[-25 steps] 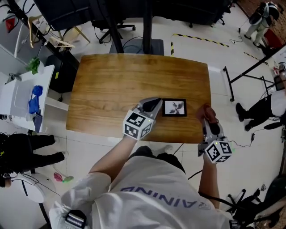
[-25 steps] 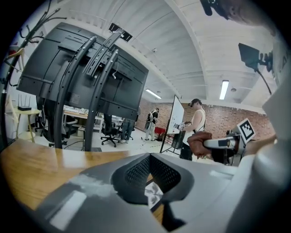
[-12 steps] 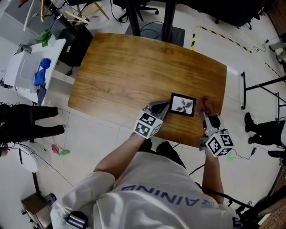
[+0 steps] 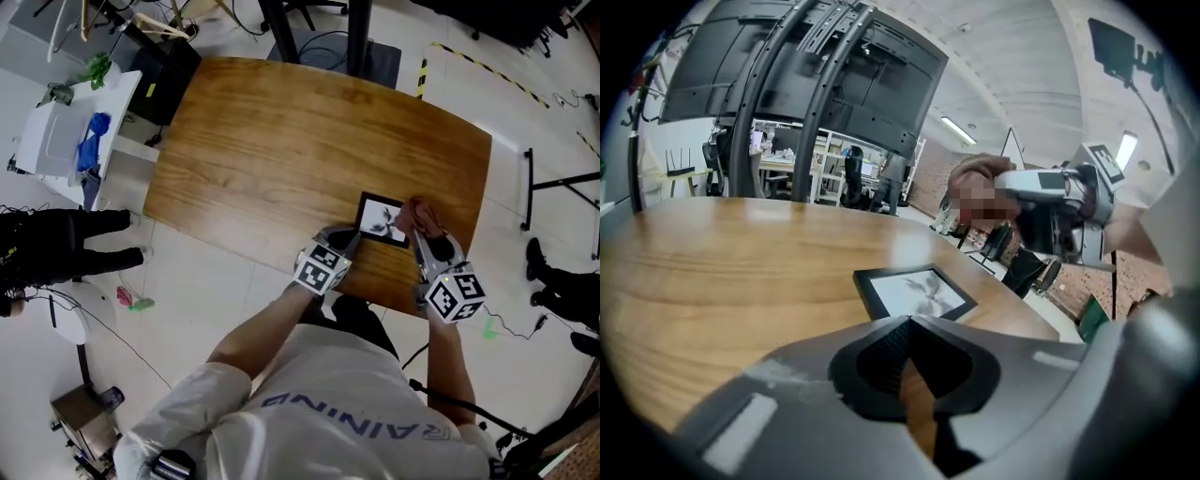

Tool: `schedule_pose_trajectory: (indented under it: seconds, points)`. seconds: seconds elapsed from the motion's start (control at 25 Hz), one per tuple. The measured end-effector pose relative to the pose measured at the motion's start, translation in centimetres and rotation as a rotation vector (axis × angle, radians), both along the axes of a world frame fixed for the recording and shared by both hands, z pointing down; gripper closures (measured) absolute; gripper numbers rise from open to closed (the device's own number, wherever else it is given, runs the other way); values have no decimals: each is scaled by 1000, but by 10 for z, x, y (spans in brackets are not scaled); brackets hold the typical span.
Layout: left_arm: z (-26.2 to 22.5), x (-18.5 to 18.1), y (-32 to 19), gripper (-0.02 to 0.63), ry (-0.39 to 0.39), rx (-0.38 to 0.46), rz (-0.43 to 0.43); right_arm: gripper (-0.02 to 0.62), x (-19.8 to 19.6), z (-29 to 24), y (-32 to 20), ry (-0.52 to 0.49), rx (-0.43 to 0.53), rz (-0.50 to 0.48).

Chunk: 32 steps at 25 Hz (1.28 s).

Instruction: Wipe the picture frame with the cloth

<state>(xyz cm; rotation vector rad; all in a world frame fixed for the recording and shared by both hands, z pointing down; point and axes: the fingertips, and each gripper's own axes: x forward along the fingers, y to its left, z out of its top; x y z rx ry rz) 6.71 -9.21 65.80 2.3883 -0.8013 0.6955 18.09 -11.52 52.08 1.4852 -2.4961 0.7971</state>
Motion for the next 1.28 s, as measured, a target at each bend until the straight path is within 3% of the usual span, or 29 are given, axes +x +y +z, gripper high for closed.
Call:
schedule_pose_trajectory:
  seconds: [0.4,0.84,1.04,1.28]
  points:
    - [16,2,5,600,-23,-32,15,477,-22,34,-13,-25,-86,-47]
    - [19,2,1,600,-3,-71,21,477,-88,91,-31,-28,-250,-156]
    - [18,3,1,600,0,-78,22,477,-87,127,-31,32,-381,-105]
    - [19,3,0,600,-5,-66,19,477,-85,134,-42,45,-405,-82]
